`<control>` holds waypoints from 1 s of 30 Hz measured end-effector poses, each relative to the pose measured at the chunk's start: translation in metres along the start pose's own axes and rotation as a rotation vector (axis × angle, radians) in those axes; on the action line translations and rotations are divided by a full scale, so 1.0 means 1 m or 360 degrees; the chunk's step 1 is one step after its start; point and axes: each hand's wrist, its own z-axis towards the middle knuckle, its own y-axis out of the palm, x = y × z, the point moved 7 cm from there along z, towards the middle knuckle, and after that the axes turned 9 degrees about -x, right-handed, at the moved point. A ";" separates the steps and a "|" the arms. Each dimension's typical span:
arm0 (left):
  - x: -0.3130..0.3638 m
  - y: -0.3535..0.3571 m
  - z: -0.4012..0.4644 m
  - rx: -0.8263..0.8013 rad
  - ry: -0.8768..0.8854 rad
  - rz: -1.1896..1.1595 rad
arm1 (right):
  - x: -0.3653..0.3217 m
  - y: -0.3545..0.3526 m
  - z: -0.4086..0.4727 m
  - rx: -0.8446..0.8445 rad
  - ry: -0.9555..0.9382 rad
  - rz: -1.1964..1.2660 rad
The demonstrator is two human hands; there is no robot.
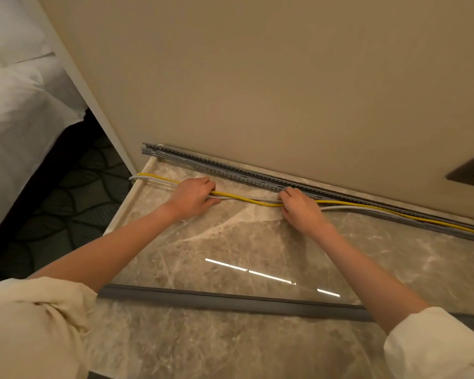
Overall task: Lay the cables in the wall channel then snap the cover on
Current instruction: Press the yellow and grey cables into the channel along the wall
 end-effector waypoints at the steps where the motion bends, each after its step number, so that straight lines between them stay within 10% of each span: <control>1: -0.003 0.001 0.002 -0.0008 -0.0018 0.0038 | -0.001 0.002 0.001 -0.0011 0.0016 -0.0045; 30: -0.012 -0.063 0.064 0.0144 0.0234 0.0195 | 0.008 -0.017 0.019 0.0322 0.0165 0.0129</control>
